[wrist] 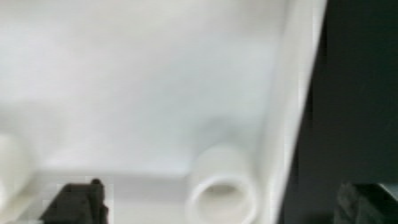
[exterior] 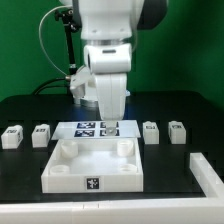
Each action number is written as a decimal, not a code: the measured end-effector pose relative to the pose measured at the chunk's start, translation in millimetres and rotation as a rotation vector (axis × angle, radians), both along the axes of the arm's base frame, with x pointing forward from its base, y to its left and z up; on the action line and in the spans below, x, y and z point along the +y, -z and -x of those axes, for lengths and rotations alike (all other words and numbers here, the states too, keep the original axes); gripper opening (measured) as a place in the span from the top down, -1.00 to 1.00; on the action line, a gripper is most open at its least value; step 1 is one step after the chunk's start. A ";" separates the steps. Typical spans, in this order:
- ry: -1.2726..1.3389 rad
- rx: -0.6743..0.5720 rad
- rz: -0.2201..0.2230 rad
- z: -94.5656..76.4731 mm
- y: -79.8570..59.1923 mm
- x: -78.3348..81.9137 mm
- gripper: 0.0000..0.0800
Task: Assemble one leg
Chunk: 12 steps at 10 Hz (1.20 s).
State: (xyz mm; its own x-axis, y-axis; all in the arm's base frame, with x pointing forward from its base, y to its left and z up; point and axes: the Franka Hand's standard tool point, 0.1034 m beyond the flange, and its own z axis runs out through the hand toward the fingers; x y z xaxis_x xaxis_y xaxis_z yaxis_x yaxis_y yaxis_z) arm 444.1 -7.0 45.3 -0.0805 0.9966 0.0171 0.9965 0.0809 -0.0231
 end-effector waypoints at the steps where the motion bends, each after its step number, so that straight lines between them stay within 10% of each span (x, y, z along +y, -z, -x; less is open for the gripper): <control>1: 0.018 0.016 -0.007 6.1 14.7 -5.4 -0.62; 6: 0.060 0.043 -0.015 11.9 33.8 -18.2 -0.56; 9: 0.060 0.045 -0.015 12.6 34.3 -18.3 0.67; 12: 0.062 0.035 -0.015 10.3 33.5 -18.9 0.85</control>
Offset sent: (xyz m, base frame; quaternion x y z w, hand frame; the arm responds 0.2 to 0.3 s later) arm -0.0003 -0.0060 -0.0201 -0.0108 0.0462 0.0264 0.9985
